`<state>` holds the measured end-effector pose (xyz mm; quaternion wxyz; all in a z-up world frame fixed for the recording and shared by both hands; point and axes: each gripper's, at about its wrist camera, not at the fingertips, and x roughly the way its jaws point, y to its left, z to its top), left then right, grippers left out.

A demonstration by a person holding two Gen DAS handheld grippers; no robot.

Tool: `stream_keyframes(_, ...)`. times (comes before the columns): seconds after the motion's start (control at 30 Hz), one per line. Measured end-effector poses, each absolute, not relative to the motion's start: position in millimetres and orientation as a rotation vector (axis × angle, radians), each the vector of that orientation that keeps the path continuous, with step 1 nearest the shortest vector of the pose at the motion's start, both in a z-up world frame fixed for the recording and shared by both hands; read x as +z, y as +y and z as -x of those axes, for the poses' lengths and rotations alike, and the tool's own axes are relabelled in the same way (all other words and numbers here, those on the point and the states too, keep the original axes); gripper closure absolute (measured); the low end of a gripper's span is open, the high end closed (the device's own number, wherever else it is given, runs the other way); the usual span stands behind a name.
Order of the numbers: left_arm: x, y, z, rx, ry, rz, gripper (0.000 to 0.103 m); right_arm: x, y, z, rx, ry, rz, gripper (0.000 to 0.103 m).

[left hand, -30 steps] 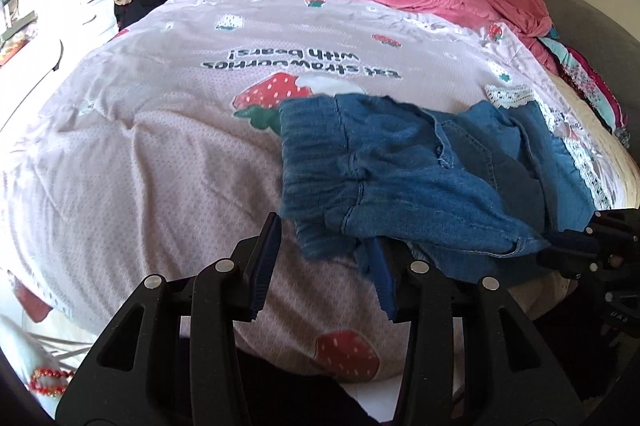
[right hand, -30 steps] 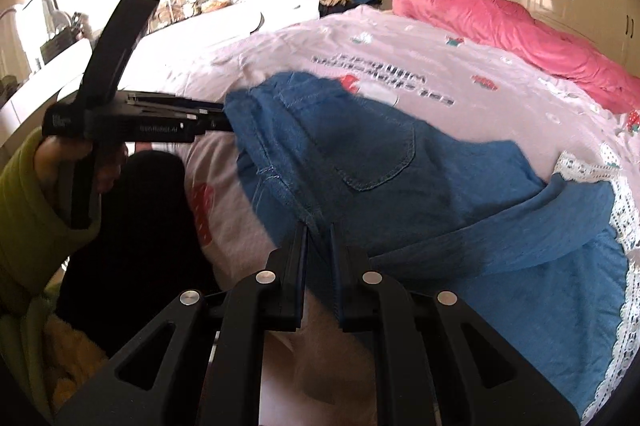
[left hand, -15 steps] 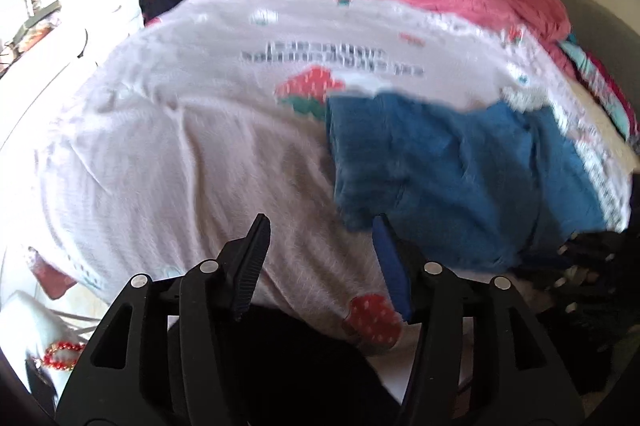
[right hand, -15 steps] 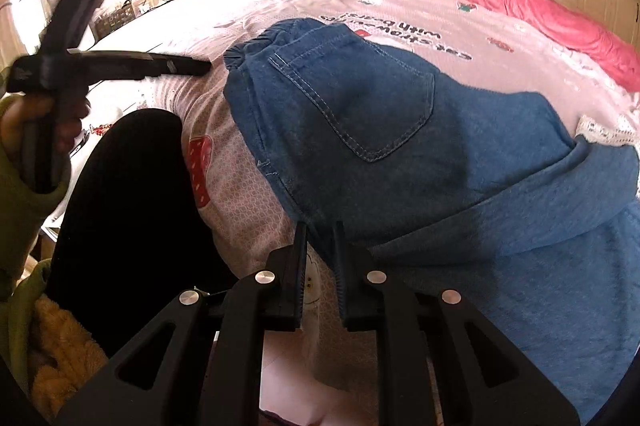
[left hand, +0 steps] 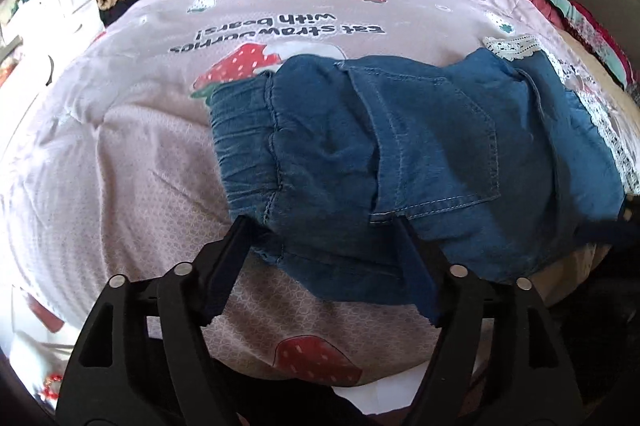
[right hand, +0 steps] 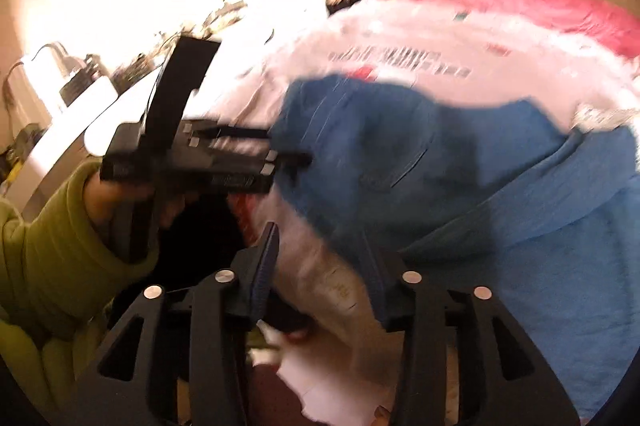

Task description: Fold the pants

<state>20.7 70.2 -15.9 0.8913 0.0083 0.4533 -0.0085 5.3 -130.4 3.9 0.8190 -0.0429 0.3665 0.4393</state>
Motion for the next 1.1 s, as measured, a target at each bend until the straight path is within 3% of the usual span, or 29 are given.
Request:
stream_keyframes(0.2,-19,79,-19,-0.026,0.942,0.024,0.034,7,-111,-30,0.783,0.782,0.189,0.059)
stream_keyframes(0.37,-18,79,-17,-0.026,0.937,0.027,0.034,-37,-96,-61,0.698,0.972,0.200,0.055)
stream_keyframes(0.53,-8,82,-9,-0.009,0.894,0.054,0.033,-34,-102,-50,0.705,0.919,0.196,0.055)
stream_keyframes(0.67,16,88,9,-0.014,0.820,0.097,0.033,-6,-124,-39,0.719,0.808,0.130,0.043)
stream_keyframes(0.9,44,77,16,-0.057,0.769,0.097,0.033,15,-186,-54,0.547,0.778,0.022,0.043)
stream_keyframes(1.1,38,36,4,-0.190,0.810,0.089,0.032,17,-225,-66,0.445,0.775,-0.055,0.043)
